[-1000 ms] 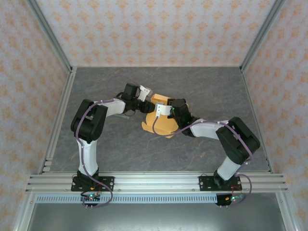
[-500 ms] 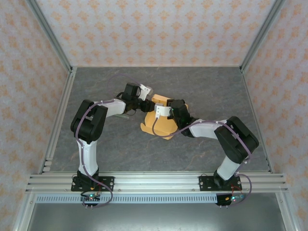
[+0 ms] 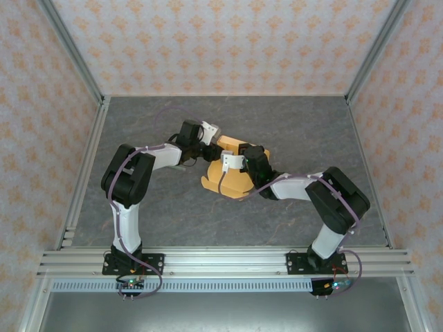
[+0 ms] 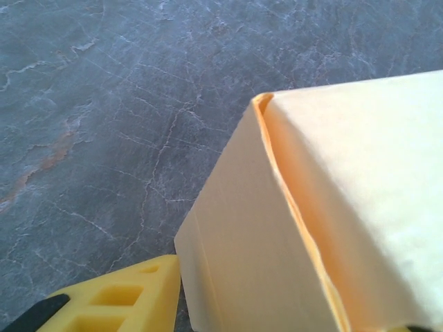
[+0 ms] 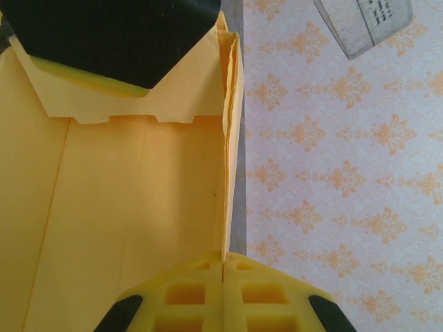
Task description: Fold the paper box
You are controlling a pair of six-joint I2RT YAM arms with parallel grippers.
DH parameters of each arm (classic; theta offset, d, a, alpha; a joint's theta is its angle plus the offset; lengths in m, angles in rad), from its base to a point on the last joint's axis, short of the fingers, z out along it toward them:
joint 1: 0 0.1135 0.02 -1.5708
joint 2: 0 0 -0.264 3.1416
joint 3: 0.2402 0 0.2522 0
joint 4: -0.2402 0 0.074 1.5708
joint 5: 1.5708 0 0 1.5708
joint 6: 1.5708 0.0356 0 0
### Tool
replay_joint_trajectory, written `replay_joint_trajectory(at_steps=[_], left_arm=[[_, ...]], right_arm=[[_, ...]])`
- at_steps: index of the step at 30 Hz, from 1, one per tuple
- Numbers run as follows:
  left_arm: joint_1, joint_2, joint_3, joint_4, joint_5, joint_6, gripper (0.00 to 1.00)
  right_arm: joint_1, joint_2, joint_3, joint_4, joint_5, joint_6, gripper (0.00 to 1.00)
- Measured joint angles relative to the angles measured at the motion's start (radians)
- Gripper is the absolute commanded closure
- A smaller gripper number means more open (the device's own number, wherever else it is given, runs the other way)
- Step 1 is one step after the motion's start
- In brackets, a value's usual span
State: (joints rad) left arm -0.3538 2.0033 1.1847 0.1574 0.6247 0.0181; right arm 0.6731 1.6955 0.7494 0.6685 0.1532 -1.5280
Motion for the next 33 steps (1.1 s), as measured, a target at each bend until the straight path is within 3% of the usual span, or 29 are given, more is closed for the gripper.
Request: replay_joint_trajectory(at_steps=[14,33], left_arm=[[-0.042,0.0,0.0,0.034,-0.141,-0.045,0.73],[-0.111,-0.01,-0.002,0.034,-0.459,-0.134,0.84]], right_arm=[[0.003,0.0,0.0,-0.005,0.005,0.001,1.0],[0.02,0.0,0.027,-0.049,-0.011,0.039,1.0]])
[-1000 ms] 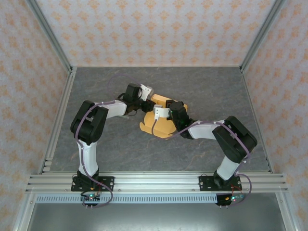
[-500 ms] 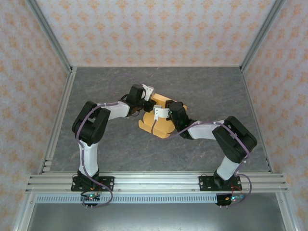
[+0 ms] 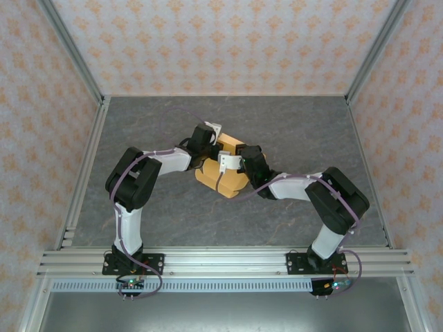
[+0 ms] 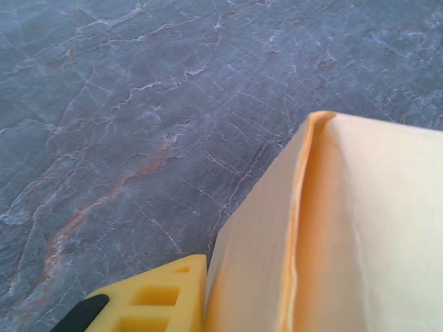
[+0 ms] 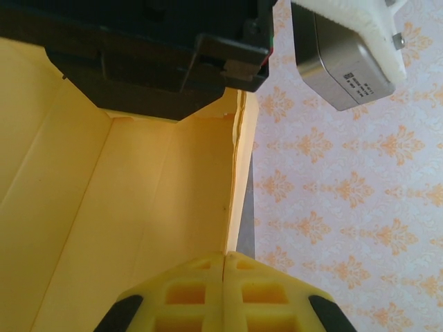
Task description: Fold the paper box
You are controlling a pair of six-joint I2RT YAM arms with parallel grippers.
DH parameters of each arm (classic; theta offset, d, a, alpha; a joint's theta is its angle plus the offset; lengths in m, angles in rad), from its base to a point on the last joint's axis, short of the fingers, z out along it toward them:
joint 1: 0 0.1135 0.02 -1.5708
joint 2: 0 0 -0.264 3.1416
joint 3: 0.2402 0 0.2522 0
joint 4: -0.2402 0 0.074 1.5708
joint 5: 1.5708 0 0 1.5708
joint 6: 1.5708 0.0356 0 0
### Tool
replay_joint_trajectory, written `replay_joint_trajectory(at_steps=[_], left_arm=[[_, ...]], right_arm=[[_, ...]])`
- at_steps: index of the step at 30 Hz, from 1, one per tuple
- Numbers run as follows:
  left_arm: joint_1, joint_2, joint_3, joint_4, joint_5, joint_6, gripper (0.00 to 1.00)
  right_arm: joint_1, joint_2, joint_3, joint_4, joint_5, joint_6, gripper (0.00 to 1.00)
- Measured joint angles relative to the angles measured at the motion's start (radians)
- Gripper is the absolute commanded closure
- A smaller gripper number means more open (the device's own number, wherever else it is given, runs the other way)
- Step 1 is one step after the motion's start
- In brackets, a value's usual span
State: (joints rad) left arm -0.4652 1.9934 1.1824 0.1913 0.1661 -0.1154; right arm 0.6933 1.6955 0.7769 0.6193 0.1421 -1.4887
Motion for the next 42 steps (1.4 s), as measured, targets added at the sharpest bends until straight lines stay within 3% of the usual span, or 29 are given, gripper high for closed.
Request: replay_joint_trajectory(at_steps=[10,20,30,38,42], left_arm=[[-0.039,-0.001,0.01,-0.029,-0.127,-0.08,0.86],[-0.034,-0.001,0.004,-0.021,-0.129,-0.119,0.75],[-0.033,-0.002,0.004,-0.022,-0.124,-0.115,0.87],[-0.041,-0.002,0.009,-0.033,-0.148,-0.158,0.87],[-0.041,-0.002,0.01,-0.034,-0.147,-0.174,0.81]], right_arm=[[0.0,0.0,0.025,-0.031,-0.018,0.037,1.0],[0.0,0.0,0.03,-0.055,-0.017,0.053,1.0],[0.0,0.0,0.033,-0.055,-0.021,0.063,1.0],[0.0,-0.003,0.038,-0.056,-0.037,0.076,1.0],[-0.002,-0.004,0.039,-0.062,-0.036,0.076,1.0]])
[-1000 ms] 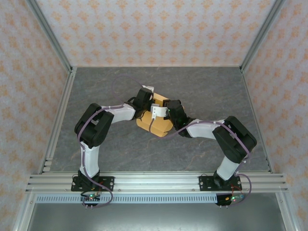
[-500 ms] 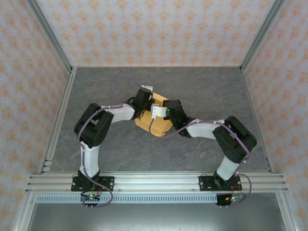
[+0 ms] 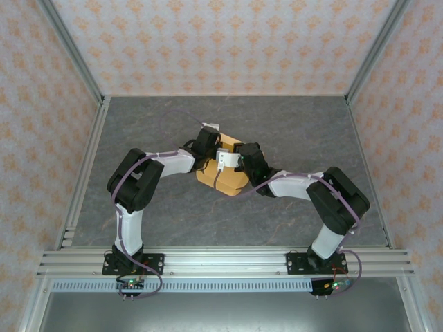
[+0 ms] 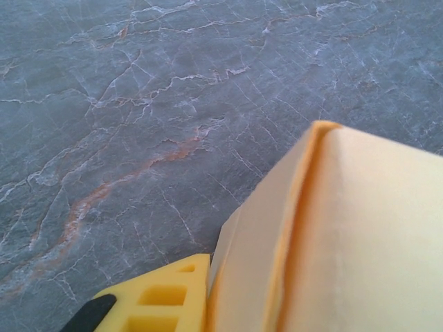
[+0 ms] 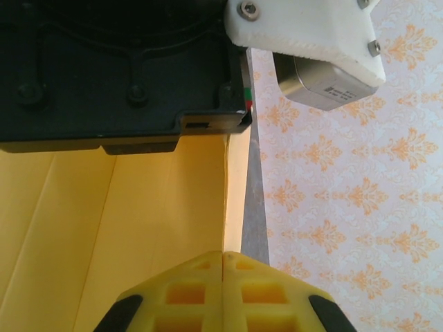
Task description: Fold the paper box
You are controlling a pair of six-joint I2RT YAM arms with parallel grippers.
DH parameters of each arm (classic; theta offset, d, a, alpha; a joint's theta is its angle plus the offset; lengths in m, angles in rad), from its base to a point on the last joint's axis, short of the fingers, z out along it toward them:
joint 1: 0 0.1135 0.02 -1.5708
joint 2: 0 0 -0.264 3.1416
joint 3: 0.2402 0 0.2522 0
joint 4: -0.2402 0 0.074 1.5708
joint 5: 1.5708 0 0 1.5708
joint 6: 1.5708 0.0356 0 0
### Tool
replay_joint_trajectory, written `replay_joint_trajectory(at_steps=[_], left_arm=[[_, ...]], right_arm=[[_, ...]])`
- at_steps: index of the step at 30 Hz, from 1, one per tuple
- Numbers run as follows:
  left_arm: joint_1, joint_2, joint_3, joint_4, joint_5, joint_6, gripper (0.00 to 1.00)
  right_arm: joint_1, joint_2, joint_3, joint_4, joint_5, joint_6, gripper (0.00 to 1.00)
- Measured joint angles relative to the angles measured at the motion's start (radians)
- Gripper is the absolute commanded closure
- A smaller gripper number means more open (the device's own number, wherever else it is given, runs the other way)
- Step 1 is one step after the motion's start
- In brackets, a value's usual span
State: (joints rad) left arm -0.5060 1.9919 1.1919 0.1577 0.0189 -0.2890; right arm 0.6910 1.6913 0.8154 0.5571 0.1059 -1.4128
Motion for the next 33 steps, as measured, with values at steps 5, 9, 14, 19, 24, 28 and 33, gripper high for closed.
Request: replay_joint_trajectory(at_steps=[5,9,14,19,24,28,33], left_arm=[[0.009,-0.003,-0.024,0.031,0.013,-0.001,0.69],[0.023,-0.031,-0.066,0.048,0.039,0.006,0.62],[0.05,-0.072,-0.116,0.06,0.11,0.041,0.51],[0.085,-0.085,-0.129,0.064,0.204,0.089,0.47],[0.113,-0.088,-0.135,0.064,0.298,0.135,0.47],[0.116,-0.088,-0.132,0.063,0.341,0.163,0.54],[0.116,-0.087,-0.098,0.051,0.371,0.182,0.63]], right_arm=[[-0.006,0.0,0.0,-0.013,0.003,0.007,1.0],[-0.008,0.0,0.0,-0.016,0.002,0.008,1.0],[-0.009,0.0,0.0,-0.019,0.002,0.011,1.0],[-0.012,0.0,0.0,-0.024,0.002,0.014,1.0],[-0.013,-0.002,0.0,-0.028,0.002,0.014,1.0],[-0.016,-0.002,0.0,-0.032,0.003,0.014,1.0],[-0.021,-0.002,0.0,-0.038,0.003,0.015,1.0]])
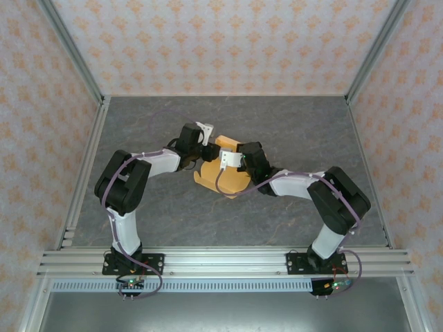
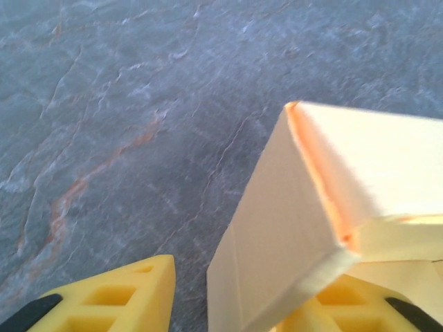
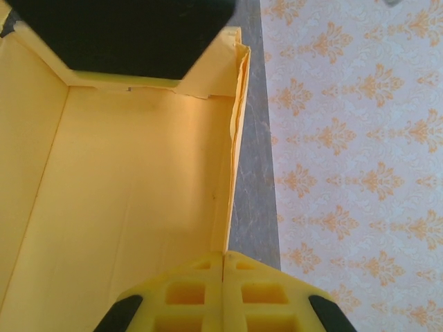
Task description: Fold the paper box
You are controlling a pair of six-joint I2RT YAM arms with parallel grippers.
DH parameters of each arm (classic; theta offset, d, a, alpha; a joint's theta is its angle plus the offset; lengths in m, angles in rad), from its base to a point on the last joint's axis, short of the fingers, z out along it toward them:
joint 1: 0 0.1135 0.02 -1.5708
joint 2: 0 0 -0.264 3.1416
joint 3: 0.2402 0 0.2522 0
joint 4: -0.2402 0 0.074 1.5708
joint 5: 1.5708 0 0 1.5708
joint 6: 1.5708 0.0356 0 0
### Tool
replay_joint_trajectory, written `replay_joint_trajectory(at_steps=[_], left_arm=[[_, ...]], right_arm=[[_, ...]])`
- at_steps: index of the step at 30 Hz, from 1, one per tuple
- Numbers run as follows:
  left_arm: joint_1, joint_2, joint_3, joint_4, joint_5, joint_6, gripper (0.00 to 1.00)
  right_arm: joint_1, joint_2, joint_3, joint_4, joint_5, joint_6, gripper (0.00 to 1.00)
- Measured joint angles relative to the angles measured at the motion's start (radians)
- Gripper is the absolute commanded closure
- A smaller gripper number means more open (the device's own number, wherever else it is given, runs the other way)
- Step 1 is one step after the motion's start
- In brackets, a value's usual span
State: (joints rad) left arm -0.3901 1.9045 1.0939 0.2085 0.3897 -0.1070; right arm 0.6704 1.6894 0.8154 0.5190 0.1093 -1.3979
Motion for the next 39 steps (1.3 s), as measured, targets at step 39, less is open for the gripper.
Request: replay_joint_trajectory(at_steps=[39], left_arm=[[-0.034,0.028,0.057,0.012,-0.038,0.053,0.94]], right_arm=[[-0.002,-0.021,0.018,-0.026,0.006,0.0,1.0]])
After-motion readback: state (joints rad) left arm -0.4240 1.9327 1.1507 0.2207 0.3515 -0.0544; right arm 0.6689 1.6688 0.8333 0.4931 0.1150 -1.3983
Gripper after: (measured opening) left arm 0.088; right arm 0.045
